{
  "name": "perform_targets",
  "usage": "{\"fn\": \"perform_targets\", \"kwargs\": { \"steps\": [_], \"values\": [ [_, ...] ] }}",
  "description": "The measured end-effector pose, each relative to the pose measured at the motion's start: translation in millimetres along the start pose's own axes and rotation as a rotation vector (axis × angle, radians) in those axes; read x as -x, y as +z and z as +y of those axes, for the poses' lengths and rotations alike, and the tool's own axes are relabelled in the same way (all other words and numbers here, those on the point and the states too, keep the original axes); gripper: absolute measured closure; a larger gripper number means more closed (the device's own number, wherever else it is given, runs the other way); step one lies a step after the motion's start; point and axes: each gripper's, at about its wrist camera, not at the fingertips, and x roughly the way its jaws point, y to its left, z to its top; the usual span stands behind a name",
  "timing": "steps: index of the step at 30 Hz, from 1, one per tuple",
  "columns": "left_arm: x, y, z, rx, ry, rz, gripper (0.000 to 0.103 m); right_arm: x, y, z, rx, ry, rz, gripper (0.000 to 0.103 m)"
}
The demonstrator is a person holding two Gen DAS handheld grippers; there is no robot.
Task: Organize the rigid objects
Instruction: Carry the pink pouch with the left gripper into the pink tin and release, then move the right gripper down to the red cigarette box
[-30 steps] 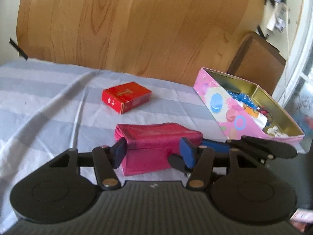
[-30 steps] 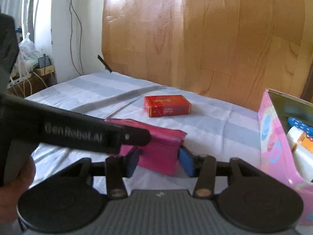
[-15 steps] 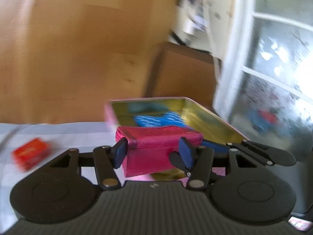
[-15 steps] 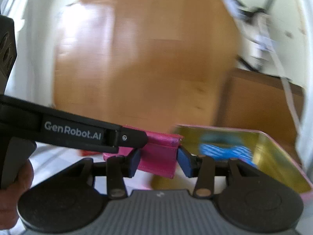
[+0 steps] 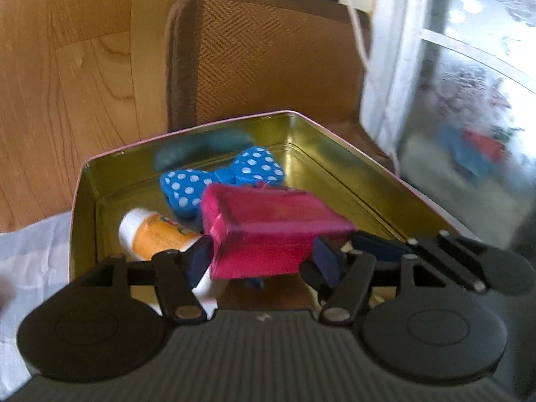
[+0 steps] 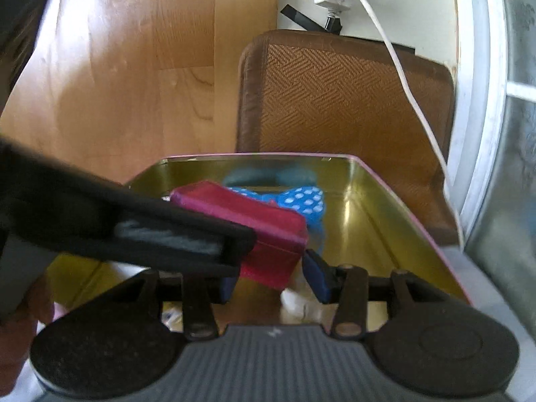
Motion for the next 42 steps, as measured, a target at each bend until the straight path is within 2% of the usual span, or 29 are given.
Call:
{"fn": "perform_targets", "kwargs": {
  "steps": [2, 4, 9, 13, 15, 23, 33, 42],
  "values": [
    [10, 3, 0, 0.007, 0.012, -0.019, 0.035, 3, 1, -2, -0.014, 0.005, -0.026, 0.054],
    [27, -1, 1, 0.006, -0.011, -0.071, 0.035, 13, 0, -7, -0.032, 0.011, -0.065, 0.049],
    [62, -19, 3, 0.027, -0.011, -0.125, 0.035, 45, -8, -14, -0.084, 0.021, -0.108, 0.049],
    [89, -38, 0, 0.048, 0.024, -0.132, 0.035, 73, -19, -13, -0.151, 0.05, -0.132, 0.049],
    [102, -49, -2, 0.036, 0.068, -0.135, 0.035, 86, -23, -8, -0.174, 0.067, -0.143, 0.049],
    [138, -82, 12, 0.037, 0.165, -0.149, 0.035, 113, -36, 30, -0.176, 0.112, -0.133, 0.049],
    [170, -113, 69, 0.119, 0.274, -0.179, 0.034, 116, -27, 98, -0.066, 0.175, -0.107, 0.05],
    [172, -141, 140, 0.212, 0.401, -0.156, 0.034, 111, -13, 155, 0.039, 0.229, -0.095, 0.05]
  ]
}}
